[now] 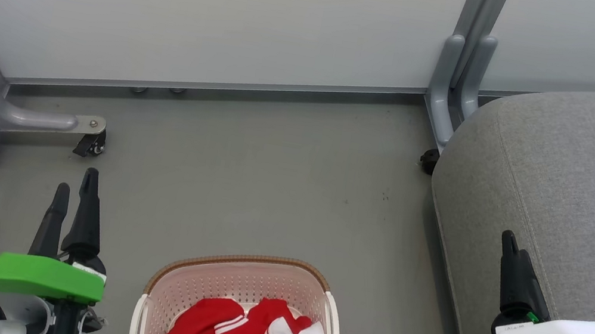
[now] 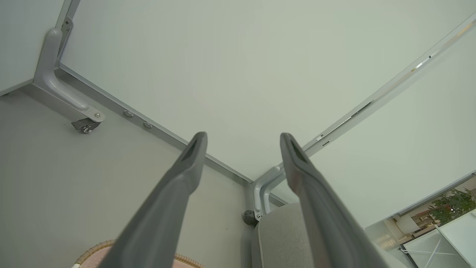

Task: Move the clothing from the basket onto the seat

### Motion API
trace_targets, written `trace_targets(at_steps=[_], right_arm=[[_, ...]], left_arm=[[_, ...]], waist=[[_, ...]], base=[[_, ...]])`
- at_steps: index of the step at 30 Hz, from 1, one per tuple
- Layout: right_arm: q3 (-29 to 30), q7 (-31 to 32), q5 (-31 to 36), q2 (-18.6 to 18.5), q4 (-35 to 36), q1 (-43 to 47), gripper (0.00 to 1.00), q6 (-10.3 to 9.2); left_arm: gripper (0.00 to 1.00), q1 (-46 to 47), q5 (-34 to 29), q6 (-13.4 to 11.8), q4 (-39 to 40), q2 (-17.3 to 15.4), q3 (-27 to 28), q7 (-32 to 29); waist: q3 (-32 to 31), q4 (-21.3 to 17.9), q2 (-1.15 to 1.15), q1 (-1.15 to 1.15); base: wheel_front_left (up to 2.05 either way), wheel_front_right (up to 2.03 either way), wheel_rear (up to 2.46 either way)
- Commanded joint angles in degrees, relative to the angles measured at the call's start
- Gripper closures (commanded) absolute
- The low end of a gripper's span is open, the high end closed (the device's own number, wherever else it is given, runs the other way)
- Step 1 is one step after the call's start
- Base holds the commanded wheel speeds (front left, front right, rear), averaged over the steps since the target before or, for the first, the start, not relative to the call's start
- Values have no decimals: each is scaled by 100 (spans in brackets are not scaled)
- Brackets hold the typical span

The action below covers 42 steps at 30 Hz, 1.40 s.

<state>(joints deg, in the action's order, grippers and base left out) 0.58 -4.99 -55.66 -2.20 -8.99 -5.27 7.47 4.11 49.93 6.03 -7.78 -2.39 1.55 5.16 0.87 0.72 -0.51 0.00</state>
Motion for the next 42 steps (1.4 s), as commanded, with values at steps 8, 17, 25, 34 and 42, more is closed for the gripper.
trace_targets(at_steps=[8,17,25,34,42], right_arm=[[-139,-184,718,-48,105,-105,0,3],[-235,-328,1320,-54,65,-80,0,3],[-282,-443,1924,-59,73,-88,0,3],[-262,-571,2640,-64,119,-129,0,3],[-285,-674,3088,-68,25,-134,0,3]], left_arm=[[0,135,-1036,-82,108,-46,-173,171],[0,106,-1868,-115,22,-50,-303,316],[0,120,-2420,-138,39,-53,-386,429],[0,118,-2952,-171,61,-57,-457,556],[0,123,-3378,-198,82,-60,-525,655]], waist=[[-15,16,24,0],[-27,34,27,0],[-22,59,30,0],[-23,89,34,0],[-20,109,37,0]], base=[[0,0,0],[0,0,0],[0,0,0],[0,0,0],[0,0,0]])
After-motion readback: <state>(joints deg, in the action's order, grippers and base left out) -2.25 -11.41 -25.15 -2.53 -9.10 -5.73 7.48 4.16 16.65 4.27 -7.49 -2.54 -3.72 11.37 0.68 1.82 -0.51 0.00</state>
